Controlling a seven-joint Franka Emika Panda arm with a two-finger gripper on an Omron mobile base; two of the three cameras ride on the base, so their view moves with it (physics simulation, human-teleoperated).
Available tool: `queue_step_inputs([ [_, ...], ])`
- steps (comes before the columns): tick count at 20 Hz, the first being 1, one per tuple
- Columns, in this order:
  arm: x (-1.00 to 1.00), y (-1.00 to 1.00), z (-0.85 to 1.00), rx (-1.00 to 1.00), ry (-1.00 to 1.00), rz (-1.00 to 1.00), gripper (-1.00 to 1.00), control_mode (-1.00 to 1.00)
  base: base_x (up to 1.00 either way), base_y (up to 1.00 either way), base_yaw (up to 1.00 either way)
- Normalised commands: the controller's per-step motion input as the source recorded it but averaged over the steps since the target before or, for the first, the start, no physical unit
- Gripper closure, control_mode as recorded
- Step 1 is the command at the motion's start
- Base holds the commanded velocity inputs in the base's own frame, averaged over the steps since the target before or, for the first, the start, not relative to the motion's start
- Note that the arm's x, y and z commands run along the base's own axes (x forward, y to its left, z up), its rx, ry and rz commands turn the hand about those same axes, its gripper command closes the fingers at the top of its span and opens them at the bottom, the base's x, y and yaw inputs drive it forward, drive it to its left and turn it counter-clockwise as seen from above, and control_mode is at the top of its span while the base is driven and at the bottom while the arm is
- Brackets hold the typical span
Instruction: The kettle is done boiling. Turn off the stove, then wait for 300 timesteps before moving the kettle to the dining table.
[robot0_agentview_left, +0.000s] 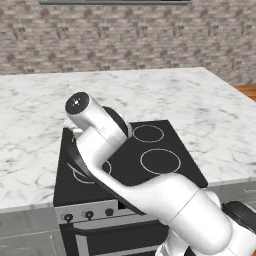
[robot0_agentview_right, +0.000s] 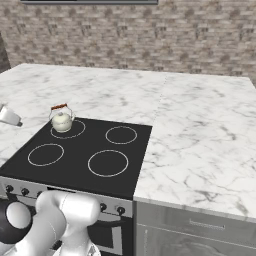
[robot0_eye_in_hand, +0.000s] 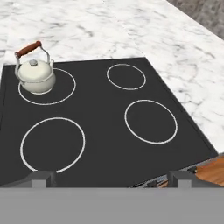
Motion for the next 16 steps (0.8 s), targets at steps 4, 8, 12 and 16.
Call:
queue_step_inputs([
  [4, 0.4, 0.01, 0.0, -0.01, 0.04, -0.02, -1.0, -1.0, 0.0, 0.0, 0.0],
  [8, 0.4, 0.0, 0.0, -0.01, 0.0, -0.02, -1.0, -1.0, 0.0, 0.0, 0.0],
  [12, 0.36, 0.0, 0.0, -0.02, 0.0, -0.02, -1.0, -1.0, 0.0, 0.0, 0.0],
  [16, 0.33, 0.0, 0.0, -0.01, 0.0, -0.02, -1.0, -1.0, 0.0, 0.0, 0.0],
])
